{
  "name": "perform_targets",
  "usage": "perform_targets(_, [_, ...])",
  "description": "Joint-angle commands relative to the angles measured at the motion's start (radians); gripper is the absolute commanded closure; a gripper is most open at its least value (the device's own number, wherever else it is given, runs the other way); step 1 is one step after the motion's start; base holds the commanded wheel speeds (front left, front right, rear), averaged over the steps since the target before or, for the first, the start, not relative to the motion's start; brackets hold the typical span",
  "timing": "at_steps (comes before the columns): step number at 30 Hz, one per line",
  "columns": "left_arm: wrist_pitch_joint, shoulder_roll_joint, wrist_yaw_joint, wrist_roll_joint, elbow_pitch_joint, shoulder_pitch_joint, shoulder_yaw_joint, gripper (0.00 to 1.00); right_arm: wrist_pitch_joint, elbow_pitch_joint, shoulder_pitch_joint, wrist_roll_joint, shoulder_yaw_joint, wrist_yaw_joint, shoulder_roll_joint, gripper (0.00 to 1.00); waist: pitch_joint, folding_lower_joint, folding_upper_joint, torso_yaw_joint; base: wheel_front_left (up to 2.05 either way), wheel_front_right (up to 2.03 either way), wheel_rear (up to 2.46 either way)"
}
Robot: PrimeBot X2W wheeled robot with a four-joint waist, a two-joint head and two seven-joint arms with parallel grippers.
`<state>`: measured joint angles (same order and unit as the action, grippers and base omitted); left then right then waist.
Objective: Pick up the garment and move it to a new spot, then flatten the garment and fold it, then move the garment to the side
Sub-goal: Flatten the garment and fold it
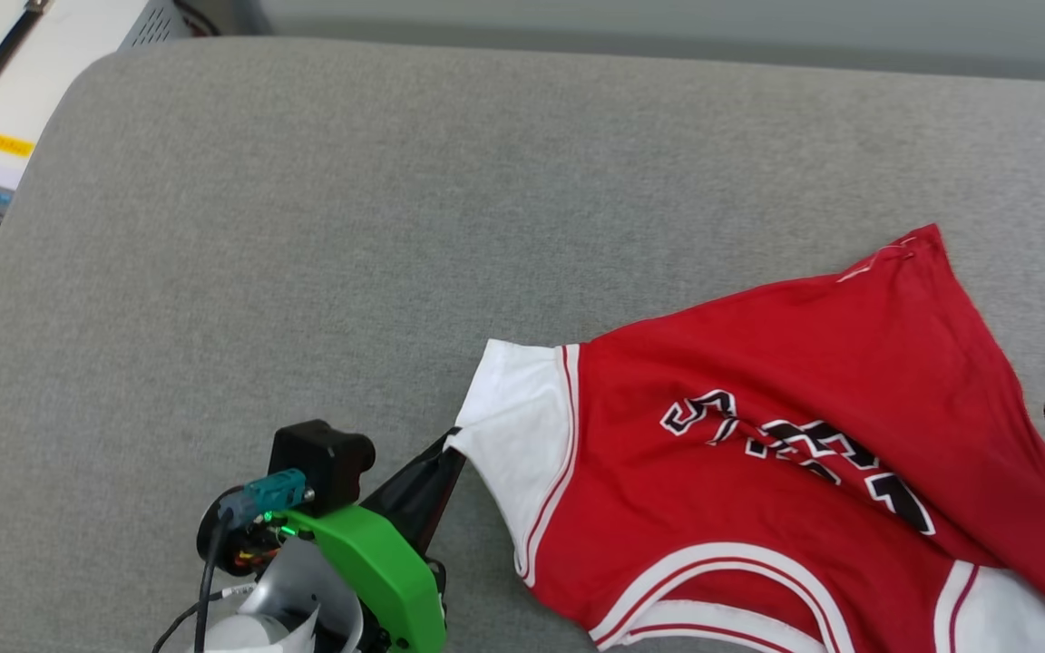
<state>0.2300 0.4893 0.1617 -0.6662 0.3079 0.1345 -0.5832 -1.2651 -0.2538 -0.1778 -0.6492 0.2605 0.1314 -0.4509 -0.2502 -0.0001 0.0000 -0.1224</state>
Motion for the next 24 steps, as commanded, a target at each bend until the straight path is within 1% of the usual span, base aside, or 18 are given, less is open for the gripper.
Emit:
perform_targets(1, [0.0,0.003,-0.006,0.007,0.01,0.02,-0.001,1.0,-0.012,0.006,-0.053,0.011,-0.015,-0.001,-0.004,0.0,-0.057,0.0001,0.0,-0.047,0.0,0.0,0.0])
perform_targets(7, [-0.001,-0.007,-0.013,0.02,0.025,0.042,-0.016,1.0,-0.038,0.098,-0.244,0.068,-0.077,-0.001,-0.017,0.0,-0.126,0.0001,0.0,-0.106,0.0,0.0,0.0])
perform_targets(13, [-0.006,-0.024,-0.023,0.026,0.026,0.06,-0.034,1.0,-0.031,0.22,-0.377,0.12,-0.127,-0.001,-0.039,0.0,-0.181,0.0001,0.0,-0.149,0.0,0.0,0.0])
perform_targets(18, [-0.014,-0.037,-0.028,0.031,0.021,0.075,-0.044,1.0,-0.004,0.32,-0.447,0.156,-0.151,-0.001,-0.059,0.0,-0.22,0.0001,0.0,-0.176,0.0,0.0,0.0])
perform_targets(24, [-0.024,-0.05,-0.034,0.034,0.011,0.088,-0.052,1.0,0.026,0.416,-0.47,0.171,-0.18,-0.001,-0.088,0.0,-0.249,0.0001,0.0,-0.197,0.0,0.0,0.0])
